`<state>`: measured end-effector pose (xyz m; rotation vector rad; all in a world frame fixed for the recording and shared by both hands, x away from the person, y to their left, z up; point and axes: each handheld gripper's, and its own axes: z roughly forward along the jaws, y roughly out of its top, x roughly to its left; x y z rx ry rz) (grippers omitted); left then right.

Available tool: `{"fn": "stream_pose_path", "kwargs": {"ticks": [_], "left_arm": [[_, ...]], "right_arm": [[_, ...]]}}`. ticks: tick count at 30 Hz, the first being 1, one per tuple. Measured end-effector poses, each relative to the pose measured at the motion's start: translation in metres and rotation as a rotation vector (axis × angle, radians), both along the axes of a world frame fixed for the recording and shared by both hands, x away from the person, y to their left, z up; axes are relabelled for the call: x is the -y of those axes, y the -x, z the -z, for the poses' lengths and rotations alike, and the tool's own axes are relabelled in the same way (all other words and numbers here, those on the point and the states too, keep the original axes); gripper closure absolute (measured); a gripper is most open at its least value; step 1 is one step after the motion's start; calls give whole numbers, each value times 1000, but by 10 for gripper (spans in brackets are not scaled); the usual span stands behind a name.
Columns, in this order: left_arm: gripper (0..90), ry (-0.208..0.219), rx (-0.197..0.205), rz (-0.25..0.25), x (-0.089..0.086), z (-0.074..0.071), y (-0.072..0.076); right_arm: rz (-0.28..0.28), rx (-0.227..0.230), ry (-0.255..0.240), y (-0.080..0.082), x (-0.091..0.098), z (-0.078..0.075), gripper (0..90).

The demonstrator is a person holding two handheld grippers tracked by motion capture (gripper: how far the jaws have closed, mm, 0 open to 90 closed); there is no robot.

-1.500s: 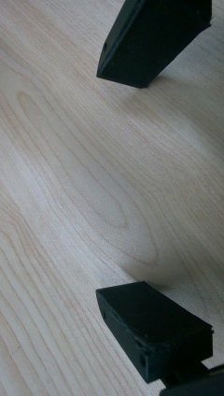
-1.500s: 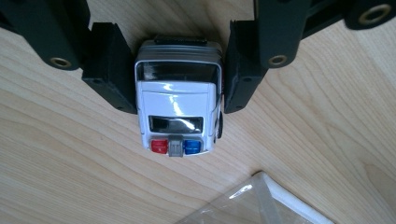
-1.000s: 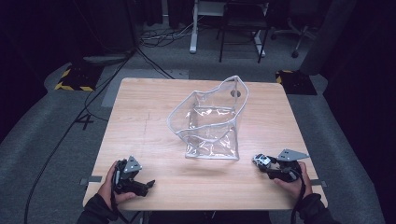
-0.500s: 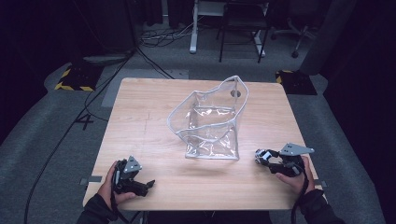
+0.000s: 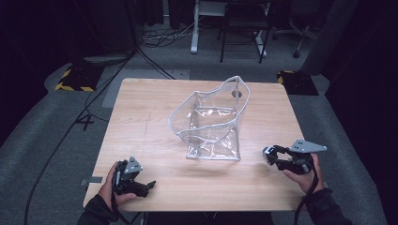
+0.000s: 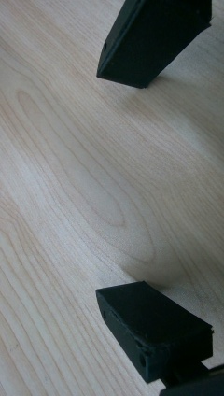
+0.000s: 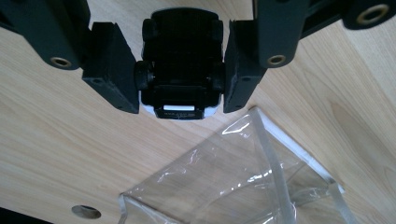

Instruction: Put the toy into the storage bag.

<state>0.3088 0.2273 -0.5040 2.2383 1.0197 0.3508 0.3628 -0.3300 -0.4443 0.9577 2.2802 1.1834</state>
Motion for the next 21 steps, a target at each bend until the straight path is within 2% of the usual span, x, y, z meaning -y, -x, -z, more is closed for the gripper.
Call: {"fn": "stream_pose_path", "kwargs": {"ticks": [7,8,9,10,12,14,15,18,21], "left_arm": [[6,-1,0,0,0,0,0],[6,-2,1,2,0,0,0],[6,-2,1,2,0,0,0],[7,-2,2,2,0,0,0],[6,-2,2,2,0,0,0],[7,-3,2,2,0,0,0],[7,-3,2,2,0,0,0],[7,-1,0,0,0,0,0],[7,-1,1,0,0,0,0]], "right_arm": [[5,18,-5,-7,1,-14,486],[6,20,-19,-9,0,-21,486],[6,20,-19,-9,0,-21,486],[4,31,-25,-12,-2,-30,486],[1,41,-26,-14,-3,-35,486],[-5,59,-28,-18,-8,-49,486],[-5,59,-28,-18,-8,-49,486],[-12,80,-34,-22,-14,-65,487],[-21,89,-35,-25,-18,-71,486]]}}
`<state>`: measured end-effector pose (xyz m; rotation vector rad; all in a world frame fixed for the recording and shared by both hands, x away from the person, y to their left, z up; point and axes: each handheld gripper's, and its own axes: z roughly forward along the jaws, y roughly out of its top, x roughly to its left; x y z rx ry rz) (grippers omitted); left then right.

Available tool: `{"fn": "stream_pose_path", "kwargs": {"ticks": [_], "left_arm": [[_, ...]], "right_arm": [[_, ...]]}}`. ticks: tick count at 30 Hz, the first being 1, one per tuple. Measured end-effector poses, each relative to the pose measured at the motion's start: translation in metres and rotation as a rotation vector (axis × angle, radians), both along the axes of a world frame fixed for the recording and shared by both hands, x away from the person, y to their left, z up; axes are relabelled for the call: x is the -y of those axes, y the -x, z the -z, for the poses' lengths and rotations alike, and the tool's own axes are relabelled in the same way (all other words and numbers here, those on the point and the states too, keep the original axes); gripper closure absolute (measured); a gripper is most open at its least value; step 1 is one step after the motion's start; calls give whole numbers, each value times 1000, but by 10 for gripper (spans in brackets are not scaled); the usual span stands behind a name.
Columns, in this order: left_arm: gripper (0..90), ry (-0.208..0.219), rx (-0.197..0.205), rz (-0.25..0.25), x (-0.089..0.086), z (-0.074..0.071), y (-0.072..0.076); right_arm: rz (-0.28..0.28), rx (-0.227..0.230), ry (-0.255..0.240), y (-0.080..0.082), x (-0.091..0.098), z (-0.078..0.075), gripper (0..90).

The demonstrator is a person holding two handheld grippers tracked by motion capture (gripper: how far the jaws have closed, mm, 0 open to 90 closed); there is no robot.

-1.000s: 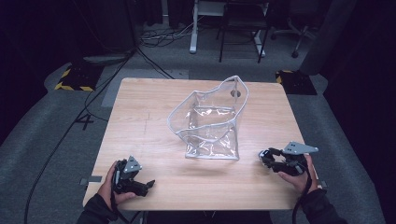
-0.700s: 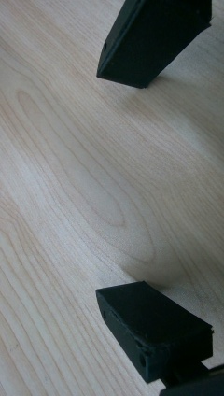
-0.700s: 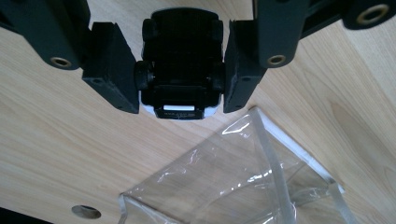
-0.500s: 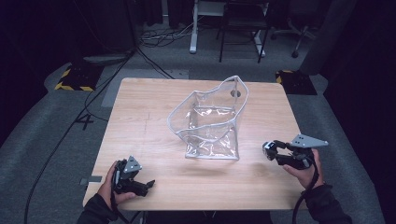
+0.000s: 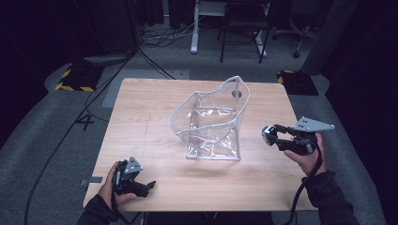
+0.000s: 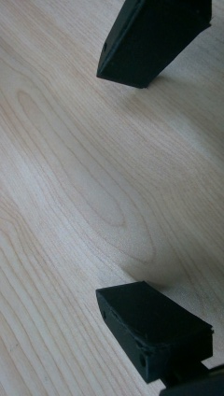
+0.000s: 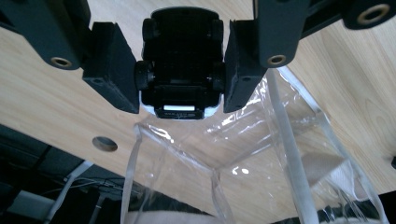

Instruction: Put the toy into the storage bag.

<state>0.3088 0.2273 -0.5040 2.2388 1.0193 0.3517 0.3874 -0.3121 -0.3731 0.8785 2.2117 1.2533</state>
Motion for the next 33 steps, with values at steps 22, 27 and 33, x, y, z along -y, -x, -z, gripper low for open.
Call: {"fn": "stream_pose_path", "kwargs": {"ticks": [22,27,33], "left_arm": [[6,5,-4,-5,1,0,0],[6,-2,2,-48,8,0,-11],[6,-3,5,-7,36,0,-32]], "right_arm": [[7,69,-39,-15,-12,-48,486],[16,82,-56,-21,-9,-59,485],[29,82,-56,-24,-9,-61,486]]}}
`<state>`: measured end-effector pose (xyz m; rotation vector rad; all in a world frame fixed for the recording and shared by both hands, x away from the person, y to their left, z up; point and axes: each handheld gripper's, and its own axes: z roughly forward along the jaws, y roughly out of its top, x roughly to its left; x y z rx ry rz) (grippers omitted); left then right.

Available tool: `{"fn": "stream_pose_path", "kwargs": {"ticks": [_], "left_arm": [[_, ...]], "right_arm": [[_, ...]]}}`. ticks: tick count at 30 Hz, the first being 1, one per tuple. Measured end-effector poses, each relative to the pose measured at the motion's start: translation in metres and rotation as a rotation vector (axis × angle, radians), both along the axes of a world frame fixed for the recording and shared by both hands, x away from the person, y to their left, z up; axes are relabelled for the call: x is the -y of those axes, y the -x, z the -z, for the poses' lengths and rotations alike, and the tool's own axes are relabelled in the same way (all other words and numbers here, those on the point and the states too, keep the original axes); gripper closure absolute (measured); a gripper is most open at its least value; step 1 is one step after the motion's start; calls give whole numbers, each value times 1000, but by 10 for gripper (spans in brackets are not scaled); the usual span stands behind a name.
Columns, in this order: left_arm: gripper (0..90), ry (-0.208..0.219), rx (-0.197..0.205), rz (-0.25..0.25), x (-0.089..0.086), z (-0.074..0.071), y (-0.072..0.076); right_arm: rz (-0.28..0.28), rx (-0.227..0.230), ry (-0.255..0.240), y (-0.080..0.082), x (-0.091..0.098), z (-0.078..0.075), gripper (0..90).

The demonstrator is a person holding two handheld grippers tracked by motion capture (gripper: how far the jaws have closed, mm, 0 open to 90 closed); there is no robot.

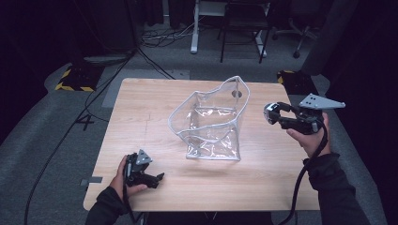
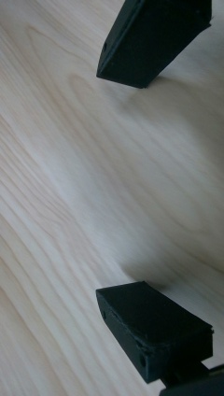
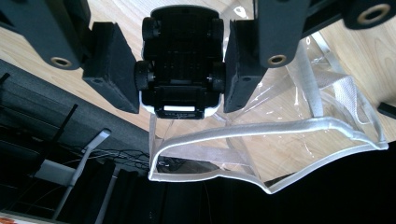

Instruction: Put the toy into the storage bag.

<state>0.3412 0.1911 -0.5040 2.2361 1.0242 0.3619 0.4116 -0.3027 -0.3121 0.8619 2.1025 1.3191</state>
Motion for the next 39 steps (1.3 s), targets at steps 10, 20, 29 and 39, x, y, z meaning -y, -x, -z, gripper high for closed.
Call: {"fn": "stream_pose_path", "kwargs": {"ticks": [10,20,29,39], "left_arm": [[6,-5,-17,114,64,-1,-33],[9,-3,-13,146,104,-2,-54],[161,15,22,125,116,-3,-58],[170,14,21,180,139,-4,-60]], "right_arm": [[3,15,-21,-7,-8,-16,486],[-7,40,-33,-15,-27,-34,486],[-34,59,-36,-20,-50,-43,485],[-72,58,-38,-25,-69,-49,485]]}}
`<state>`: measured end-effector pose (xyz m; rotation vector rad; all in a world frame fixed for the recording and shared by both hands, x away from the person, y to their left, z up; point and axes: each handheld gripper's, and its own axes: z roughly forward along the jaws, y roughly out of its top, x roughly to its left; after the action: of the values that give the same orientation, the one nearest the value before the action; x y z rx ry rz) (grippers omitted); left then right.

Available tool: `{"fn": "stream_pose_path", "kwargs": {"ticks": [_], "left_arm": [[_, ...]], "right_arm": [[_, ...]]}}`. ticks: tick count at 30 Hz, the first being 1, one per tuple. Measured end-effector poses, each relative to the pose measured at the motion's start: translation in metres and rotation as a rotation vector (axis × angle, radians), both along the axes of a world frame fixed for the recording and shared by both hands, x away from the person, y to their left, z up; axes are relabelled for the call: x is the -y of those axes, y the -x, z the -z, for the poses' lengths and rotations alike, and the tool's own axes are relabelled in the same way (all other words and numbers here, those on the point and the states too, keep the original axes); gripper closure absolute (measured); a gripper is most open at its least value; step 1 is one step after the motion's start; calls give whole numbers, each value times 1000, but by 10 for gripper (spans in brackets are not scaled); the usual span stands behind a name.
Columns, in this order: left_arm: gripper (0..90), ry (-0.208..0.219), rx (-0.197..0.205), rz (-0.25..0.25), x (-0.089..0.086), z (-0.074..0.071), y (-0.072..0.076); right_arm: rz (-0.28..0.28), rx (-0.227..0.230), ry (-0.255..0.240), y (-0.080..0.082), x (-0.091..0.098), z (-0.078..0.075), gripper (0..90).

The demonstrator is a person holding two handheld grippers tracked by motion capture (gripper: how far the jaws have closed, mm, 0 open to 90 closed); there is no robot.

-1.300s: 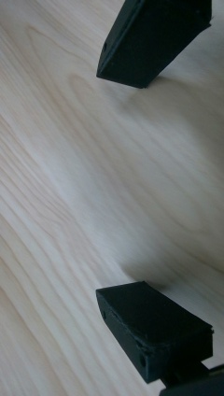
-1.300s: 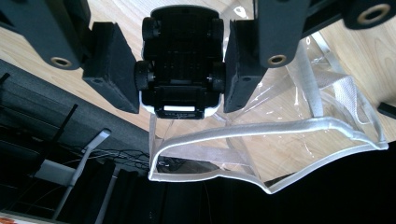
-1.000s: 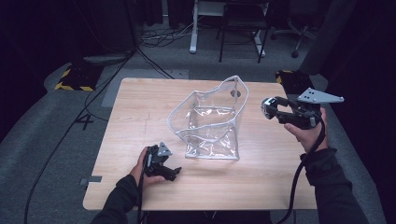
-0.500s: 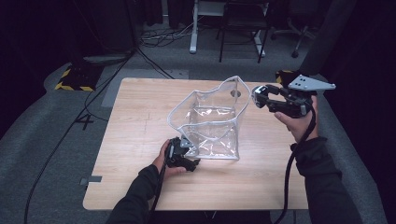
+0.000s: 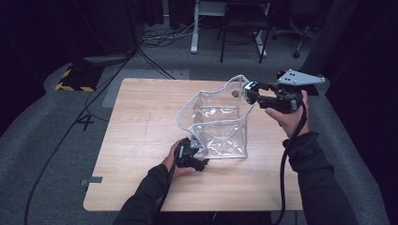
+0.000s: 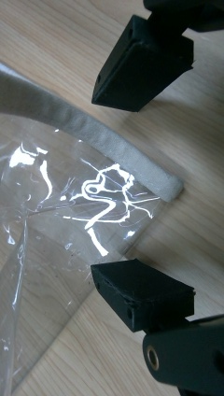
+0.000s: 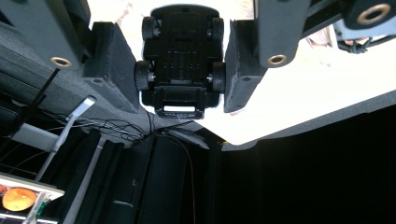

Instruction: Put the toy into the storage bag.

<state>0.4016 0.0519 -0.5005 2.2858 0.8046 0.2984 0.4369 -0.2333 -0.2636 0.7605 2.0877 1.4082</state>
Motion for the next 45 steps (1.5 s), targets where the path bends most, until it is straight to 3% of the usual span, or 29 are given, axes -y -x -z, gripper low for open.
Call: {"fn": "stream_pose_path", "kwargs": {"ticks": [7,15,20,24,26,27,30,31,37,40,42,45], "left_arm": [[169,1,4,20,17,0,-1],[168,9,2,52,30,0,-2],[167,11,4,61,31,1,0],[166,7,-20,71,27,0,8],[166,8,-22,105,23,0,12],[167,14,-5,97,22,1,14],[166,5,-29,99,13,0,22],[166,17,-12,109,11,1,23],[167,17,-12,110,-7,1,36],[167,9,-14,108,-21,1,44],[167,8,-9,116,-33,1,49],[166,9,-4,110,-60,1,57]], "right_arm": [[-22,-24,24,-9,-18,6,485],[-21,-52,42,-21,-21,14,485],[-15,-63,44,-29,-23,16,485],[-1,-77,63,-37,-24,21,485],[-2,-88,72,-40,-24,22,485],[3,-97,74,-43,-23,25,485],[4,-110,74,-48,-22,27,485],[7,-115,78,-49,-22,28,485],[0,-137,103,-55,-22,30,484],[-1,-146,143,-58,-23,30,484],[-4,-153,142,-59,-23,31,484],[-8,-173,156,-63,-22,34,484]]}}
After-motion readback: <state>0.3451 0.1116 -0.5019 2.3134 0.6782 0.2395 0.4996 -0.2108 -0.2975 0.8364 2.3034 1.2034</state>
